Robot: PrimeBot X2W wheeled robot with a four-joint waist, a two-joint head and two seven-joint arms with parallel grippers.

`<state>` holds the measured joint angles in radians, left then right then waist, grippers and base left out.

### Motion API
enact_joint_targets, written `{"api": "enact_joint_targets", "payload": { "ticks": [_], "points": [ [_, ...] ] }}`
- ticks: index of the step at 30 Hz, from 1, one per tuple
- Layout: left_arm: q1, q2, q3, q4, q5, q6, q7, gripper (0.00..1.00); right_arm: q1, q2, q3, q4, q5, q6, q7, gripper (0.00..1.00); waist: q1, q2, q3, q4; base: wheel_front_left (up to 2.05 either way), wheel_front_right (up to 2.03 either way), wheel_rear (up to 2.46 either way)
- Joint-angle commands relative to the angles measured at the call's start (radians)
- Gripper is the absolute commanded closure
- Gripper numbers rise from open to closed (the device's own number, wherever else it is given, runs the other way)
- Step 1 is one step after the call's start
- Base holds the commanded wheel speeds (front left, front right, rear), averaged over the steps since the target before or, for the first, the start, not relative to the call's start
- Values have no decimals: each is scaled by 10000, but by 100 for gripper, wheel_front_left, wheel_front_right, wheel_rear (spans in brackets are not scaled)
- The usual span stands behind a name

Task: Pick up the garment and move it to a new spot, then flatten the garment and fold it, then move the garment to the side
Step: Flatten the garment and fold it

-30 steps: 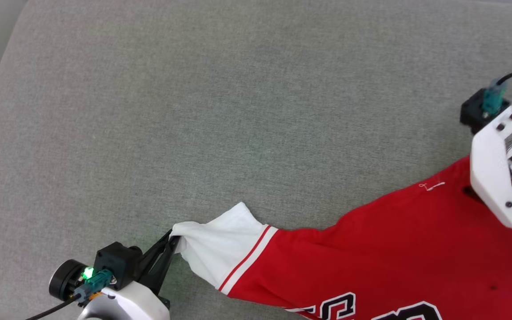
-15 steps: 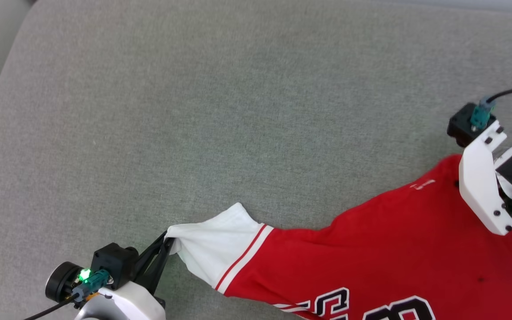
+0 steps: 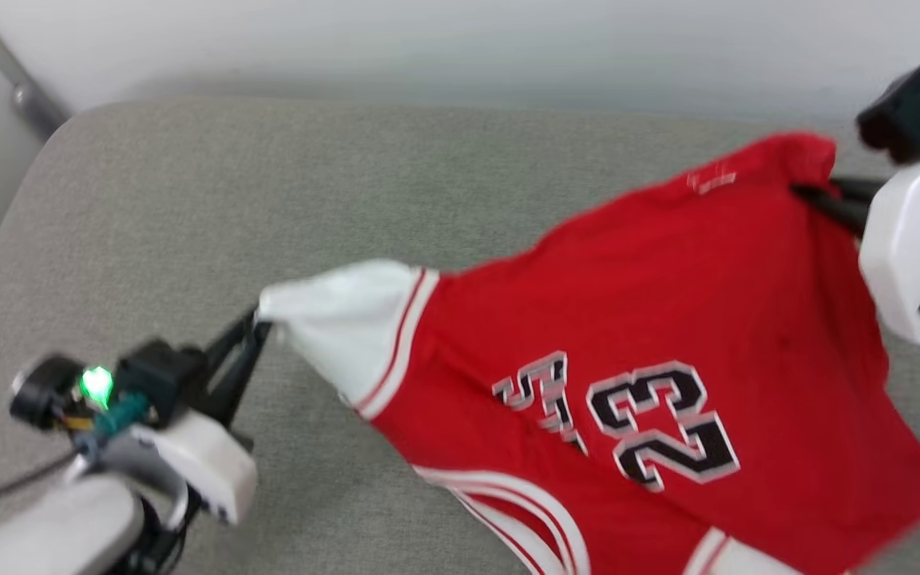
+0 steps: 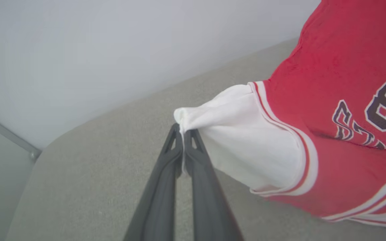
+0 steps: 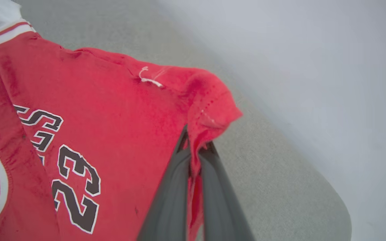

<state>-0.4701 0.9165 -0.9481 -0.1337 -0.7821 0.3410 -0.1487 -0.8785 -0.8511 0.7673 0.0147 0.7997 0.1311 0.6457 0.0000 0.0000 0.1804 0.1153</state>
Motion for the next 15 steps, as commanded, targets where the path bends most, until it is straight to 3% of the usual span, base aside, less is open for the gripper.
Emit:
{"api": "enact_joint_targets", "payload": {
  "ticks": [1, 8, 15],
  "points": [
    [-571, 33, 218, -102, 124, -83, 128, 100, -245, 65, -181, 42, -108, -8, -327, 100, 0, 0, -164, -185, 0, 0, 0],
    [-2969, -226, 756, 214, 654, -777, 746, 100, -1209, 413, -968, 265, -615, -8, -1176, 100, 0, 0, 192, -473, 0, 0, 0],
    [-5753, -634, 1353, 1128, 1128, -1560, 1278, 100, -3029, 1040, -1459, 874, -1401, -8, -1334, 100, 0, 0, 1171, -772, 0, 0, 0]
  ]
}}
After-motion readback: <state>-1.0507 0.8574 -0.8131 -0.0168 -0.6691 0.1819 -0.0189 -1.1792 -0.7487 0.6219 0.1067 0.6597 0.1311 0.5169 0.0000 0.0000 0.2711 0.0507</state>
